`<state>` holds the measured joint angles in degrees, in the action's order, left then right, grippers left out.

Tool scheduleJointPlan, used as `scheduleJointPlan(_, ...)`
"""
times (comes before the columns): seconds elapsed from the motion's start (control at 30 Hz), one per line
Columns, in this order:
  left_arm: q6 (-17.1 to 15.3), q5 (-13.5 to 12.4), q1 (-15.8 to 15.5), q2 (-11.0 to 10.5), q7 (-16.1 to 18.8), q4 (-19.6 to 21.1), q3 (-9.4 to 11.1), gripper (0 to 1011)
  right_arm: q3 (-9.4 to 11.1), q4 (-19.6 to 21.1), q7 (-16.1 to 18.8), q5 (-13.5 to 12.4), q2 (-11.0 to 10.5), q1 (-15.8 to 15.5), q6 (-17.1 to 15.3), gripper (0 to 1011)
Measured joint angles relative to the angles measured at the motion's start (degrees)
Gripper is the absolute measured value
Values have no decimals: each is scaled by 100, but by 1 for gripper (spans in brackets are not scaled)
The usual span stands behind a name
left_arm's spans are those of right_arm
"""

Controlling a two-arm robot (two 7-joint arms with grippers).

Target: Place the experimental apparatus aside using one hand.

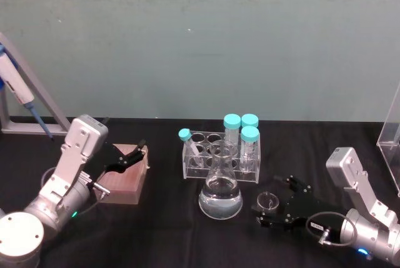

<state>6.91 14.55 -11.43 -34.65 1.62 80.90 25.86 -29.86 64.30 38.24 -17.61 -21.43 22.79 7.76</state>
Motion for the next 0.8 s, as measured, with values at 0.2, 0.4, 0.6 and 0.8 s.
scheduleJointPlan(0.2,0,-1,0,0,0,0,0,1000,-55,-97,22,0,21,58,-21,1003)
scheduleJointPlan(0.4,0,0,0,0,0,0,0,1000,-98,-197,30,21,52,115,-23,1003)
scheduleJointPlan(0.6,0,0,0,0,0,0,0,1000,-130,-288,44,39,89,165,-23,1003)
scheduleJointPlan(0.8,0,0,0,0,0,0,0,1000,-145,-356,45,42,126,197,-38,1003)
